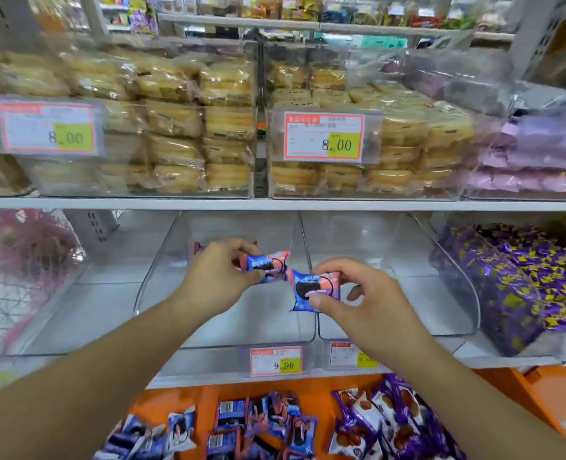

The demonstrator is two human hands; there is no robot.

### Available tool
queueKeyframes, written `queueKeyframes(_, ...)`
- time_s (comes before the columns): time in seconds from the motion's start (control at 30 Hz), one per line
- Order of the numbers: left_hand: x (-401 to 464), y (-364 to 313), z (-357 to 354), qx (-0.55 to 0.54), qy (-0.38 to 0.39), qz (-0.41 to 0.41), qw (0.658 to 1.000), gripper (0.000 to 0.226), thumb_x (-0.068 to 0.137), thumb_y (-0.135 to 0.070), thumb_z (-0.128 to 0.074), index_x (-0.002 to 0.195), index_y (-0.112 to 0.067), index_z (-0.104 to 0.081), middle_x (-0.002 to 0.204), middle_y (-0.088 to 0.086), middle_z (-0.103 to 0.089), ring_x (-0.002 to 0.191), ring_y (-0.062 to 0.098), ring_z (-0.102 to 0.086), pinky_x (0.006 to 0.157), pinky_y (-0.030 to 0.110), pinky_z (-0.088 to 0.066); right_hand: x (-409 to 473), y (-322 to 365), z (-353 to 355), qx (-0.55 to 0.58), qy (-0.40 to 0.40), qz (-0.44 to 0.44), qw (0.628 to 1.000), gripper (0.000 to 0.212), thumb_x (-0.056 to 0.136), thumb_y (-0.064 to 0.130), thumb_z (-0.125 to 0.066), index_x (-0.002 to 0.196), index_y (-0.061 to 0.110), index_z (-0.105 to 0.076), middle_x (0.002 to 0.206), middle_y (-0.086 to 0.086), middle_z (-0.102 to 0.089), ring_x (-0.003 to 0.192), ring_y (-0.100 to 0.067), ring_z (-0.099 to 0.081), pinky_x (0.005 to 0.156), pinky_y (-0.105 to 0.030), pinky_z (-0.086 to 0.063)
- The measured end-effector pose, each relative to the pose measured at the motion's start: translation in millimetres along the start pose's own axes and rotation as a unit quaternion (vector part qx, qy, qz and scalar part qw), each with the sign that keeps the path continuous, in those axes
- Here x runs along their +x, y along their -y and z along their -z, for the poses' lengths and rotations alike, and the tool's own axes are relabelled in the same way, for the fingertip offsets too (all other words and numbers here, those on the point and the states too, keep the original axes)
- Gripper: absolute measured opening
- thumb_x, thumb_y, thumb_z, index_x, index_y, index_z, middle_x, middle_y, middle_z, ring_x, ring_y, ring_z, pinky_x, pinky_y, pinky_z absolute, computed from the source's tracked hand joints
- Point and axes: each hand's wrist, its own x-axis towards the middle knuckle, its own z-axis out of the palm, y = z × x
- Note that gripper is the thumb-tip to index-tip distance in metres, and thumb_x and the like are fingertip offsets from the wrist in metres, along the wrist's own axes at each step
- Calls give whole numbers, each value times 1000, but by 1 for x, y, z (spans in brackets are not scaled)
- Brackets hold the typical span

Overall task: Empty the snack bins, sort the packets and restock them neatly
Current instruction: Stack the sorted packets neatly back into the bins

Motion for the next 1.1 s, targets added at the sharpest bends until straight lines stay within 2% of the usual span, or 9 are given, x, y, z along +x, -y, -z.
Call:
queueKeyframes(0.07, 34, 10, -18, 26, -8, -14, 1000, 25, 76, -18, -87, 90, -31, -71, 88, -10, -74, 84, 18, -71, 69, 31, -57, 2, -10, -3, 7, 1, 1, 1000, 18, 89, 38, -79, 100, 49, -69, 97, 31, -69, 97, 5, -56, 74, -12, -44)
queueKeyframes(0.27, 96, 39, -58, 131, -17, -87, 987, 23, 79, -17, -83, 98, -24, -74, 94, -9, -71, 84, 13, -61, 65, 5, -37, 4, -26, -8, 0, -1, -24, 1000, 35, 81, 49, -77, 112, 57, -64, 106, 28, -69, 97, -2, -55, 79, -15, -47)
queueKeyframes(0.4, 111, 57, -71, 203, -31, -125, 971, 19, 73, -21, -82, 90, -27, -78, 88, 0, -76, 84, 28, -67, 78, 34, -54, 4, -28, -7, -2, 3, -20, 1000, 39, 80, 49, -77, 115, 57, -62, 109, 30, -69, 99, -2, -56, 79, -17, -48)
queueKeyframes(0.53, 117, 67, -78, 295, -83, -132, 943, 17, 77, -31, -81, 94, -35, -79, 90, 4, -65, 90, 35, -59, 79, 38, -48, 4, -27, -6, 0, 11, -17, 1000, 39, 79, 51, -76, 114, 59, -60, 105, 33, -69, 100, 0, -55, 82, -12, -47)
queueKeyframes(0.67, 116, 66, -84, 281, -128, -141, 941, 23, 79, -21, -84, 102, -26, -81, 100, 10, -57, 98, 39, -50, 82, 41, -44, 5, -28, -6, 2, 15, -14, 1000, 38, 79, 52, -75, 114, 57, -61, 107, 32, -69, 99, -2, -57, 81, -17, -50)
queueKeyframes(0.9, 108, 61, -80, 263, -105, -116, 952, 38, 83, -24, -80, 121, -25, -73, 110, 8, -56, 107, 35, -50, 92, 39, -42, 3, -30, -9, 5, 5, -12, 1000, 35, 80, 46, -78, 112, 55, -65, 107, 28, -68, 98, -5, -56, 81, -19, -49)
queueKeyframes(0.97, 96, 49, -71, 195, -83, -103, 972, 32, 85, -23, -78, 117, -27, -73, 105, 5, -60, 102, 29, -57, 91, 31, -46, 2, -27, -10, 17, 3, -1, 1000, 30, 82, 39, -82, 107, 50, -69, 108, 27, -66, 96, -5, -57, 81, -19, -49)
queueKeyframes(1.03, 74, 24, -57, 71, -41, -58, 995, 19, 92, -20, -72, 110, -27, -74, 98, 0, -67, 91, 16, -64, 79, 13, -48, 1, -24, -12, 32, 3, 2, 999, 29, 82, 29, -85, 103, 45, -72, 108, 22, -64, 91, -7, -60, 76, -23, -52)
queueKeyframes(1.1, 44, -3, -40, -38, 6, -44, 998, 13, 98, -19, -67, 106, -26, -75, 96, -7, -73, 86, 7, -68, 72, 9, -46, 2, -22, -15, 52, -1, -5, 999, 31, 82, 24, -87, 103, 42, -73, 106, 17, -64, 85, -11, -63, 73, -25, -55)
